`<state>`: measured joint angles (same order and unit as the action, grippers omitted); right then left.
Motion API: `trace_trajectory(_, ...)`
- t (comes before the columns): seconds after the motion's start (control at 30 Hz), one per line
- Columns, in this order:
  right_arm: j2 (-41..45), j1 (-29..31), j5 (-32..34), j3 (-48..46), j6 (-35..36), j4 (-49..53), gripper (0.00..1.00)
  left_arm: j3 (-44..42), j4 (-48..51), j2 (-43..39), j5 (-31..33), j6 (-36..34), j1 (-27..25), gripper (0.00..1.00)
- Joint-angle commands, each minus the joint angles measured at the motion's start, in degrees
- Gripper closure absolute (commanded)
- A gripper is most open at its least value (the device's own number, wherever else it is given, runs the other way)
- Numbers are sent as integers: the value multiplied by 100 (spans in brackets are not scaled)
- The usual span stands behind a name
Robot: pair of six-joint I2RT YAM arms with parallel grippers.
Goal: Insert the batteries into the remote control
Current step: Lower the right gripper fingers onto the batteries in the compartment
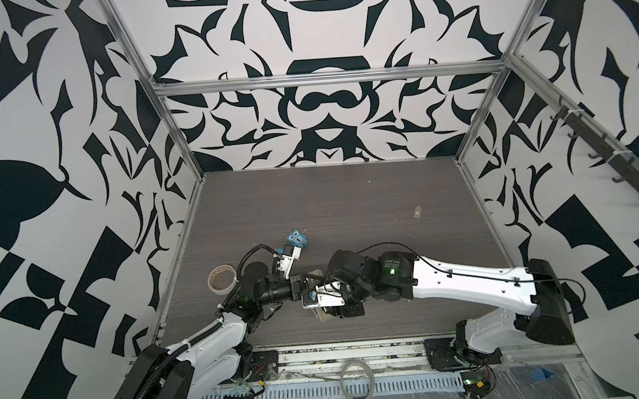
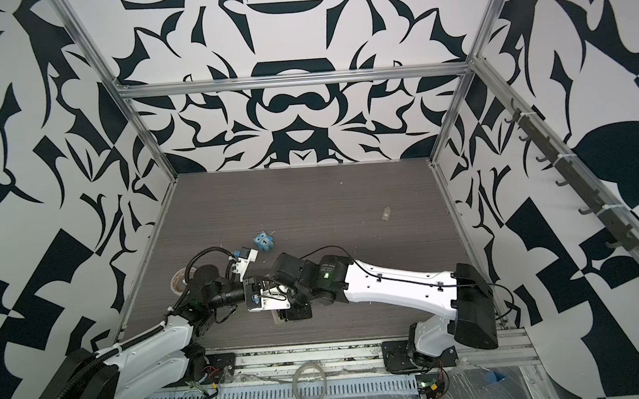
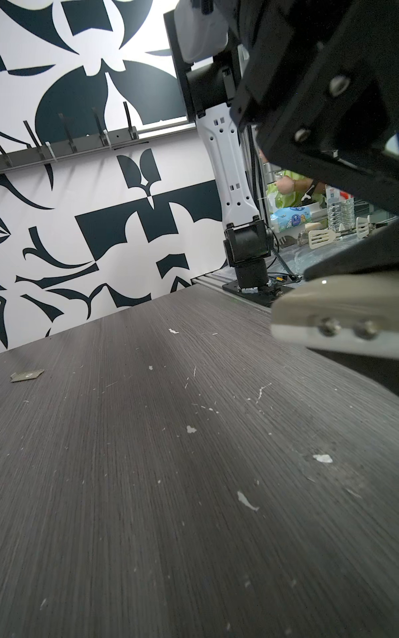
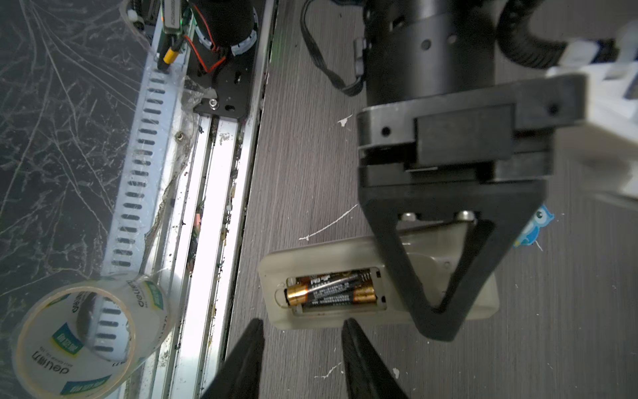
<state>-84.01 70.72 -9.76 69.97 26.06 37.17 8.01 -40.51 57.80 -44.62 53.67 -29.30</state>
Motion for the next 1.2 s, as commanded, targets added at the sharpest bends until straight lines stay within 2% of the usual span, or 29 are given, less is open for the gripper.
trace_trajectory(0.0, 7, 80, 68, 14, 15, 17, 60, 149, -291, 46, -106, 60, -24, 100)
trace_trajectory(1.17, -278, 262, 604, -37, -122, -237, 72, 143, -472, 3, -115, 208, -38, 100)
